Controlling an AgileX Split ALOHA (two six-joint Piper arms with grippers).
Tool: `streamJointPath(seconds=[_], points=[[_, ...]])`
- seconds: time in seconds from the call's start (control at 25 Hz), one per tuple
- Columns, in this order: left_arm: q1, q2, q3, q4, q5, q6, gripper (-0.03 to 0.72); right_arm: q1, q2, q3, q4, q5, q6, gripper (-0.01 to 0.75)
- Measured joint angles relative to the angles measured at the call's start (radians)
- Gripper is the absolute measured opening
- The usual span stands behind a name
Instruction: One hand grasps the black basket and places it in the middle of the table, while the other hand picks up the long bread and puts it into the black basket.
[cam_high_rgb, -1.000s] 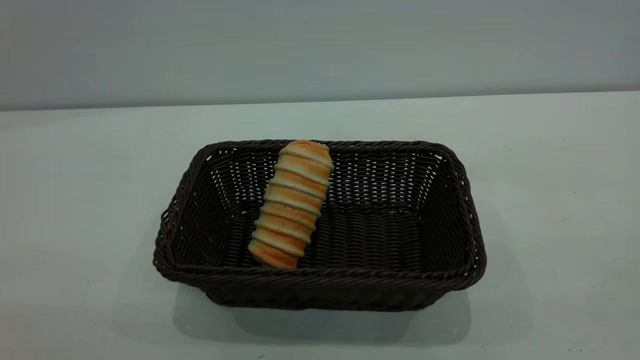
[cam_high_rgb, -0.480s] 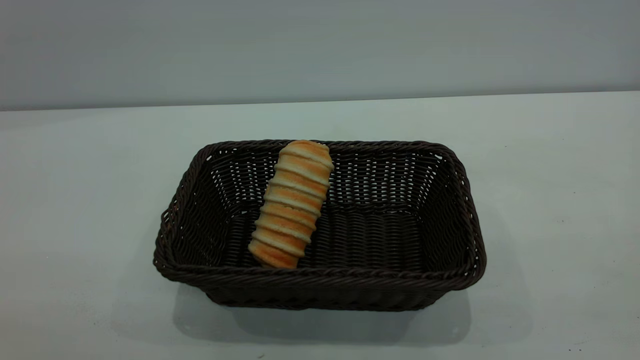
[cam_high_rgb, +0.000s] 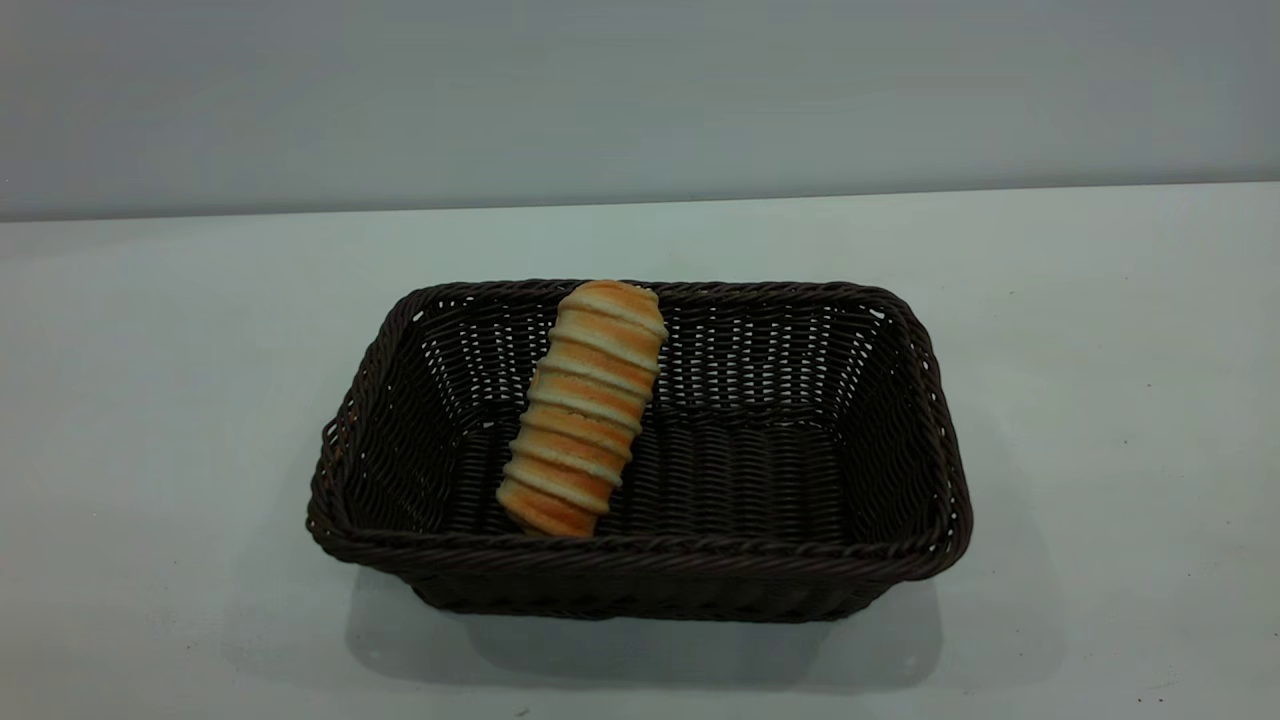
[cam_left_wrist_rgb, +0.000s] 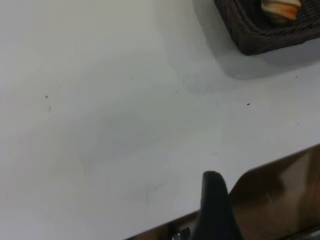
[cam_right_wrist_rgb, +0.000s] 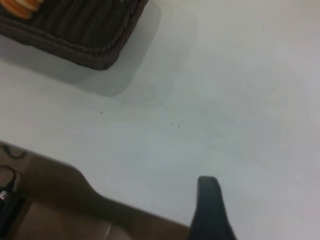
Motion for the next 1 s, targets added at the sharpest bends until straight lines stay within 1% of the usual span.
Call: streamJointPath(seconds=[0.12,0.2,0.4,0.44,0.52,0.6,1.0], points=[[0.003,0.000,0.000,0.000,0.000,0.001,0.563,-0.010,-0.018,0.000,0.001,0.000,0.000,0.577],[0.042,-0.001,0.000,-0.001,0.000,0.004,0.563,-0.047,-0.030,0.000,0.001,0.000,0.000,0.577],[0.268,-0.031,0.000,-0.001,0.000,0.007,0.563,-0.158,-0.090,0.000,0.003,0.000,0.000,0.577],[0.305,-0.043,0.000,-0.001,0.000,0.007,0.563,-0.173,-0.105,0.000,0.003,0.000,0.000,0.577],[0.343,-0.070,0.000,-0.001,0.000,0.008,0.563,-0.186,-0.137,0.000,0.003,0.001,0.000,0.577],[0.355,-0.093,0.000,-0.001,0.000,0.008,0.563,-0.193,-0.144,0.000,0.004,0.002,0.000,0.577],[0.355,-0.139,0.000,-0.001,0.000,0.011,0.563,-0.194,-0.144,0.000,0.009,0.002,0.000,0.577]])
